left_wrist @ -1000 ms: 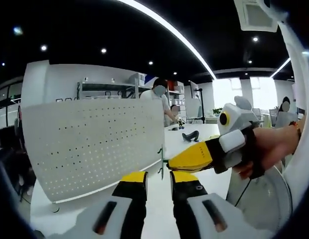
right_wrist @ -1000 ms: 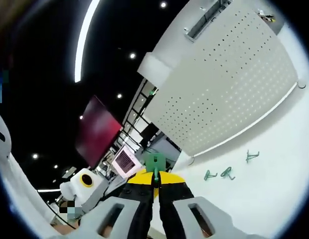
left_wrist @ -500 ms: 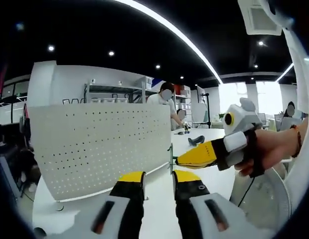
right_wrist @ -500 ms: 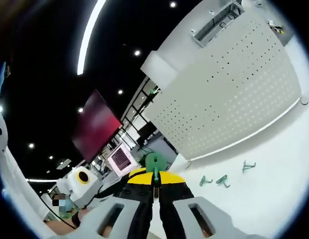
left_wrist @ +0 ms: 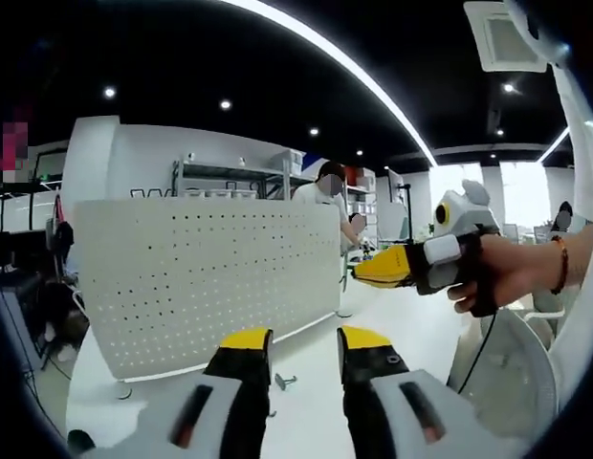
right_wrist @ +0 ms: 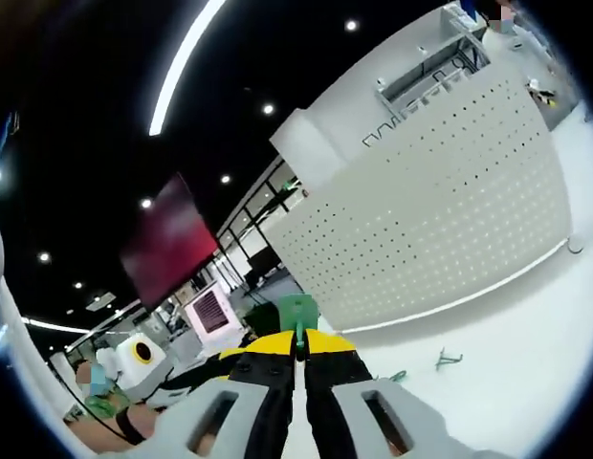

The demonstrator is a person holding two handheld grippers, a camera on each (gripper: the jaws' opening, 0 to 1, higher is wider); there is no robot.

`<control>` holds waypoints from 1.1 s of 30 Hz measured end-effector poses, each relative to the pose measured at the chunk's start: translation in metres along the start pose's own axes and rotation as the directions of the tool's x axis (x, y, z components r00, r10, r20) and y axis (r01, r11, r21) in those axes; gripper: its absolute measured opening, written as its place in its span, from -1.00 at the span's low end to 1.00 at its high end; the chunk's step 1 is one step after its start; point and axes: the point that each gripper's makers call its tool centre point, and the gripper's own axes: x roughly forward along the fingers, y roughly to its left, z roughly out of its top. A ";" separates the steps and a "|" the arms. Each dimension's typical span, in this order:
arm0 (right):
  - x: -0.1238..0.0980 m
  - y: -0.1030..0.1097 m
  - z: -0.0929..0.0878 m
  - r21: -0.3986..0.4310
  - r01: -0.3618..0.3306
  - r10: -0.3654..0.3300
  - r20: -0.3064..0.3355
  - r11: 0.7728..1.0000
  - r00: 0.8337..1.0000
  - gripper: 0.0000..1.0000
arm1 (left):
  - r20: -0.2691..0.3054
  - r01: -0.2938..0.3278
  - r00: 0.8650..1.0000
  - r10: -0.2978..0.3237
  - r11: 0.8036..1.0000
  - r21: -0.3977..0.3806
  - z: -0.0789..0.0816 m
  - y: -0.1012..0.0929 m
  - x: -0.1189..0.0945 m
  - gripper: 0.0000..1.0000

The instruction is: Insert the hook assembly into the mounting plate slot until the hook locks in place.

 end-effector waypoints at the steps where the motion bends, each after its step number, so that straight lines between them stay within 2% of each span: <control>1: 0.001 0.000 0.001 -0.013 0.004 -0.004 -0.003 1.000 1.000 -0.98 | 0.001 -0.003 1.000 0.003 1.000 0.006 0.000 0.000 -0.001 -0.41; 8: 0.008 -0.007 0.015 -0.093 0.040 -0.039 0.009 0.995 0.999 -0.98 | 0.001 0.010 1.000 -0.010 1.000 -0.003 -0.003 -0.003 -0.005 -0.36; 13: 0.012 -0.012 0.025 -0.163 0.083 -0.081 0.019 0.983 0.997 -0.98 | 0.002 0.013 1.000 -0.013 1.000 -0.017 -0.004 -0.004 -0.007 -0.30; 17: 0.015 -0.014 0.034 -0.161 0.102 -0.099 0.031 0.982 0.995 -0.98 | 0.008 0.017 1.000 -0.017 0.999 -0.027 -0.004 -0.005 -0.008 -0.28; 22: 0.020 -0.020 0.043 -0.201 0.134 -0.129 0.038 0.970 0.991 -0.98 | 0.013 0.025 1.000 -0.025 0.999 -0.022 -0.004 -0.008 -0.008 -0.23; 25: 0.021 -0.027 0.050 -0.236 0.175 -0.168 0.047 0.956 0.985 -0.98 | 0.007 0.027 1.000 -0.027 0.999 -0.023 -0.005 -0.008 -0.008 -0.21; 33: 0.027 -0.040 0.074 -0.247 0.234 -0.217 0.094 0.940 0.972 -0.98 | 0.000 0.034 0.999 -0.034 0.999 -0.019 -0.005 -0.008 -0.010 -0.16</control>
